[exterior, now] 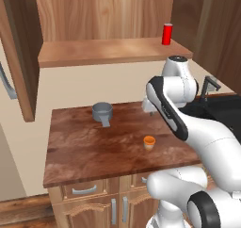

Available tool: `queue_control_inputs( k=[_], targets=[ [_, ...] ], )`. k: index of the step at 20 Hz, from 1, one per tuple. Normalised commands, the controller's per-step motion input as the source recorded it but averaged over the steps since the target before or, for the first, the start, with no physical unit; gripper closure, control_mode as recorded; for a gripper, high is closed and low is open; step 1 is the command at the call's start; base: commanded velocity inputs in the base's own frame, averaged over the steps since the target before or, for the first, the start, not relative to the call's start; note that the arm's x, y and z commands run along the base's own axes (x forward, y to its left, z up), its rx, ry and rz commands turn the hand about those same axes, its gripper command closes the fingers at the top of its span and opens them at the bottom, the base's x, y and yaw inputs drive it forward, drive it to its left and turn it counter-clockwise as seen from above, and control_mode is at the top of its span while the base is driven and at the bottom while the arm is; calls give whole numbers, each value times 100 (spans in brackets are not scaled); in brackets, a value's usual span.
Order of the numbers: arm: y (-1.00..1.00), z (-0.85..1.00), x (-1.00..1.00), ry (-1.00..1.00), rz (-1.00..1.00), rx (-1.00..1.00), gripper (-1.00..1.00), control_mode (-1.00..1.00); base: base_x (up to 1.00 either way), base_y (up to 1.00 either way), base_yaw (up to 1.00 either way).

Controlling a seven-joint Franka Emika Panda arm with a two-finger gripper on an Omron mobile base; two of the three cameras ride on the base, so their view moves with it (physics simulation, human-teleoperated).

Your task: Pick the jam and jam from the counter and place them in the cabinets closest to them.

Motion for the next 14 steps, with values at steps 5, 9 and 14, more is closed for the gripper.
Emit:
queue_control_inputs(
  k=[5,9,14],
  targets=[
    [-3,-34,-8,1,0,-1,-100,-100,0,0,0],
    [-1,-36,-7,2,0,-3,-100,-100,0,0,0],
    [0,-36,-3,3,0,-5,-100,-100,0,0,0]
  ],
)
